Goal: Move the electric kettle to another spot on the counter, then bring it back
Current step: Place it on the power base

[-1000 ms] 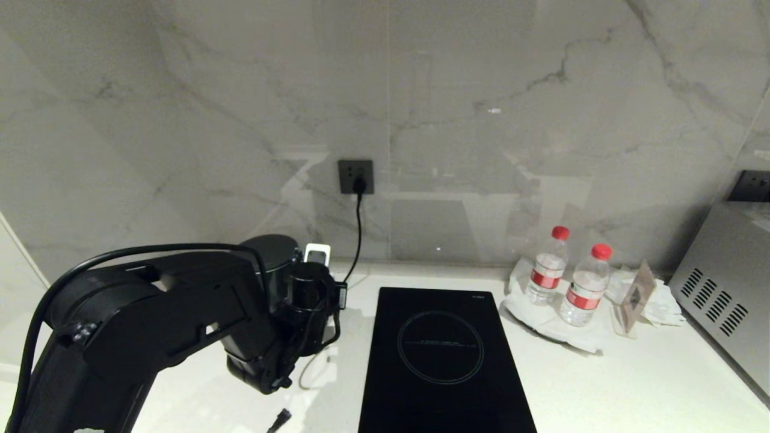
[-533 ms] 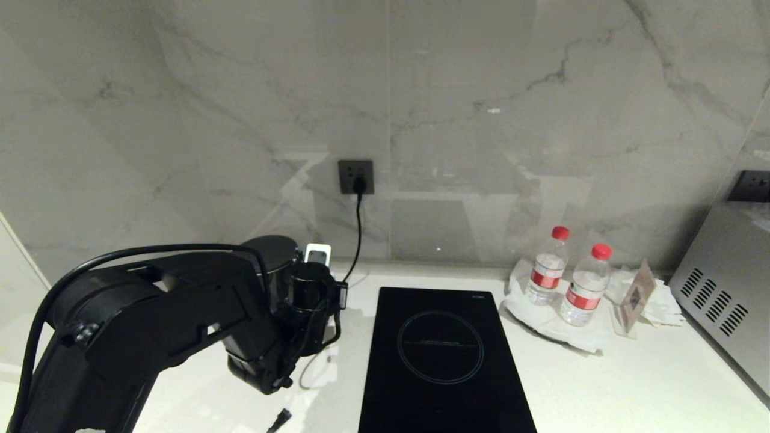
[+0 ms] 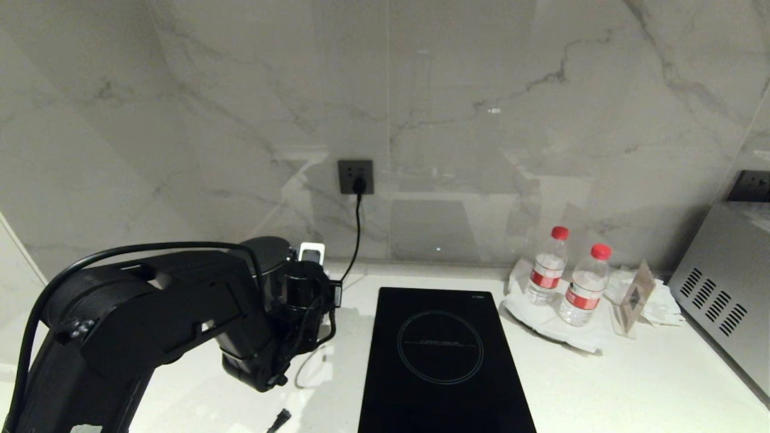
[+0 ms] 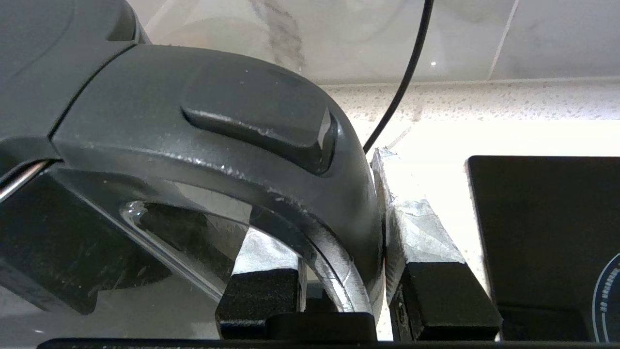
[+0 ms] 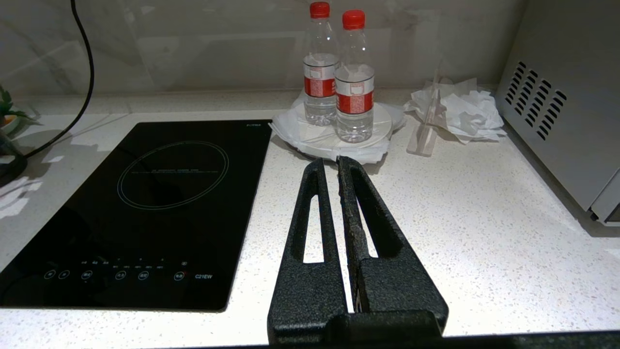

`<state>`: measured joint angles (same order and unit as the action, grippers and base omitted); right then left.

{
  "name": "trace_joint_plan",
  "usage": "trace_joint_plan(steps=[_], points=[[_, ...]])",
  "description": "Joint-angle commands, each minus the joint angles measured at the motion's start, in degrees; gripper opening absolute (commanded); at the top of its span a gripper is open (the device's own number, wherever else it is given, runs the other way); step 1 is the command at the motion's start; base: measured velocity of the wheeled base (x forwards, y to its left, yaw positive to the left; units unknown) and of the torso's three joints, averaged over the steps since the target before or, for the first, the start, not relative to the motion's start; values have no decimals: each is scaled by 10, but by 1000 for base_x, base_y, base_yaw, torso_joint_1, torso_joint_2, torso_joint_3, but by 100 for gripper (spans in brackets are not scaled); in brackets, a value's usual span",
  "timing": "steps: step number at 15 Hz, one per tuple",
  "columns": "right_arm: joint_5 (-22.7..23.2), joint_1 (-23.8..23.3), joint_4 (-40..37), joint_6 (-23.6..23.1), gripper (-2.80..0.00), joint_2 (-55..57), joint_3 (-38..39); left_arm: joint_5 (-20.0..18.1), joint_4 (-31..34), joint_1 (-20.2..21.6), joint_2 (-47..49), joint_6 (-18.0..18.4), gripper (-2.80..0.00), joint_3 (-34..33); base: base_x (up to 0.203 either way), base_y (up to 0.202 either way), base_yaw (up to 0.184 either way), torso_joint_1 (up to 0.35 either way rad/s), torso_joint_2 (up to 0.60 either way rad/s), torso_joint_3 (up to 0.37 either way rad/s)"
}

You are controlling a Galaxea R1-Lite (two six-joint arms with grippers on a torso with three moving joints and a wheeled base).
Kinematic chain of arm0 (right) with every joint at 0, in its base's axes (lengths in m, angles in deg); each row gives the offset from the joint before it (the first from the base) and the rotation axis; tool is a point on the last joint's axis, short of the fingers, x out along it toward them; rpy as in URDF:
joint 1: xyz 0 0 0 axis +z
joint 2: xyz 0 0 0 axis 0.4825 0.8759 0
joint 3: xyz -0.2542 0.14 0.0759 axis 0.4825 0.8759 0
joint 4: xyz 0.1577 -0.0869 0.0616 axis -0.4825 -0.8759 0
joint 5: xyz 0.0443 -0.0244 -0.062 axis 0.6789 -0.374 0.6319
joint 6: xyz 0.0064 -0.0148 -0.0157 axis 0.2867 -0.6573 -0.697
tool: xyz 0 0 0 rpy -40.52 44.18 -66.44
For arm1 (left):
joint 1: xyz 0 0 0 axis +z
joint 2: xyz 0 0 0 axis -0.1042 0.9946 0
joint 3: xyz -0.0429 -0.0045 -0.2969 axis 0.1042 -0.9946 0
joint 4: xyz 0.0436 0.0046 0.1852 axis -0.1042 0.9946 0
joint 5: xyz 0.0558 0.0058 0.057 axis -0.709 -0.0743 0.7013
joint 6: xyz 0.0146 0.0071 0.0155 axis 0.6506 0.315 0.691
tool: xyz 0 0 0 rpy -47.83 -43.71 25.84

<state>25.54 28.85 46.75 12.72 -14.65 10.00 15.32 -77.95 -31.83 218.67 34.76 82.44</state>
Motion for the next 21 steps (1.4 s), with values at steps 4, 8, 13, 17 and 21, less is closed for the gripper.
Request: trace_joint_plan(steps=[4, 8, 13, 17, 21], points=[[1, 0, 0, 0, -280, 1, 1, 3, -22, -3, 1, 0, -280, -21, 0, 0, 0, 0, 0, 0], [0, 0, 0, 0, -280, 0, 0, 3, -33, -9, 3, 4, -280, -19, 0, 0, 0, 0, 0, 0], [0, 0, 0, 0, -280, 1, 0, 4, -31, -15, 4, 5, 0, -17, 0, 0, 0, 0, 0, 0], [0, 0, 0, 0, -280, 0, 0, 4, -33, -12, 3, 5, 0, -17, 0, 0, 0, 0, 0, 0], [0, 0, 0, 0, -280, 0, 0, 3, -35, -12, -5, 2, 0, -41, 0, 0, 0, 0, 0, 0]])
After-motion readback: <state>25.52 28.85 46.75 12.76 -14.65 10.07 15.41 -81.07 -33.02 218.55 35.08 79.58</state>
